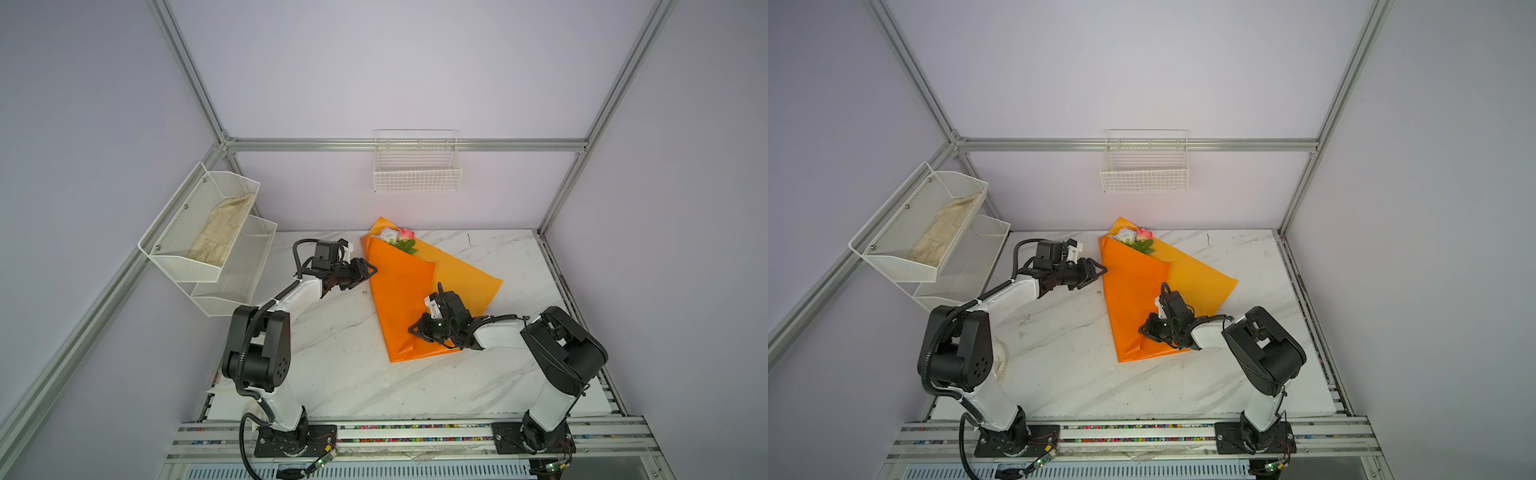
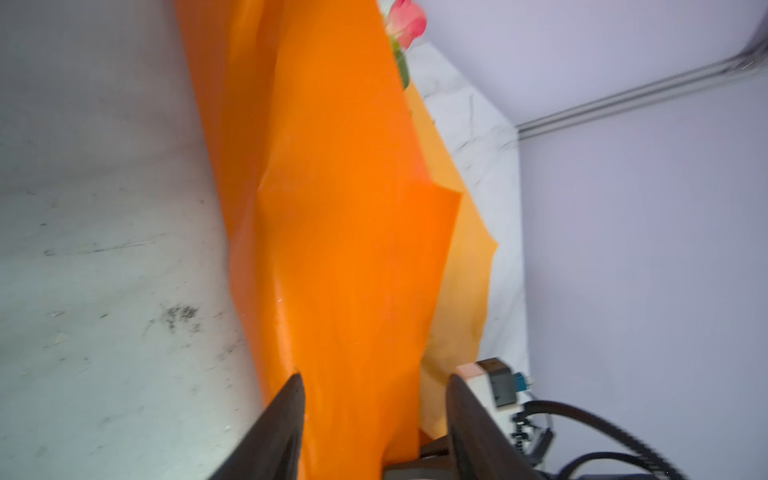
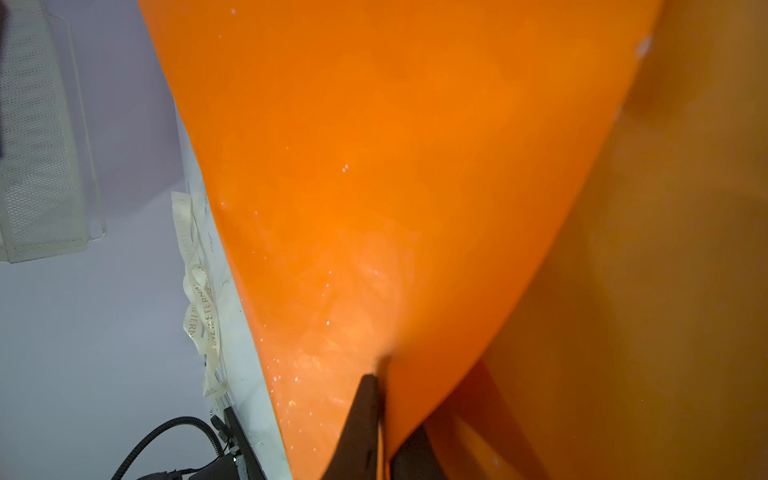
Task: Tie the bouquet of fake flowers
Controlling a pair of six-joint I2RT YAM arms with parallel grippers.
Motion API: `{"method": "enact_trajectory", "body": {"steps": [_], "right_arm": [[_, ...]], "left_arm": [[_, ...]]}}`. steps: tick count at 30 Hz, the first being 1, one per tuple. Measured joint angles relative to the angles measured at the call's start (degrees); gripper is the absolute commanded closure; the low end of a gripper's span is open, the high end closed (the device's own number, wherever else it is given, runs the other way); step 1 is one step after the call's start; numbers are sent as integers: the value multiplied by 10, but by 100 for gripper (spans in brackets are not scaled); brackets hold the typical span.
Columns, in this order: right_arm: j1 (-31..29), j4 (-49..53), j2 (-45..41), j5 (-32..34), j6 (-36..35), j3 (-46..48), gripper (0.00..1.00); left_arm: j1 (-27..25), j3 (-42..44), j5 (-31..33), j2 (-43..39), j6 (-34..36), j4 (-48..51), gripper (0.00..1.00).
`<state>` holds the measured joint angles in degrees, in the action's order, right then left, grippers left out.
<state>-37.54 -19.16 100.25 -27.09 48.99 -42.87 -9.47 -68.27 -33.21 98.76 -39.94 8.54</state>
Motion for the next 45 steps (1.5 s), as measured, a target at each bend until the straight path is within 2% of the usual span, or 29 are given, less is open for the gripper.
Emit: {"method": "enact_trajectory", "body": {"steps": [2, 4, 11, 19, 29, 38, 45], "right_arm": [[0, 0, 0, 0, -2, 0, 90], [0, 0, 0, 0, -5, 0, 90], [0, 1, 0, 2, -13, 0, 92], [0, 16, 1, 7, -24, -4, 100], [0, 28, 3, 7, -33, -4, 100], [0, 39, 4, 7, -37, -10, 100], [0, 50, 4, 7, -37, -16, 99]], "left_arm": [[5, -2, -17, 9, -9, -26, 65], [5, -2, -31, 33, -16, -49, 66], [4, -23, -61, 151, -39, -83, 64], [11, -65, -69, 202, -55, -119, 63], [51, -163, -68, 303, -64, -121, 58], [68, -203, -52, 319, -67, -100, 57], [72, -198, -62, 282, -75, -126, 69]]}}
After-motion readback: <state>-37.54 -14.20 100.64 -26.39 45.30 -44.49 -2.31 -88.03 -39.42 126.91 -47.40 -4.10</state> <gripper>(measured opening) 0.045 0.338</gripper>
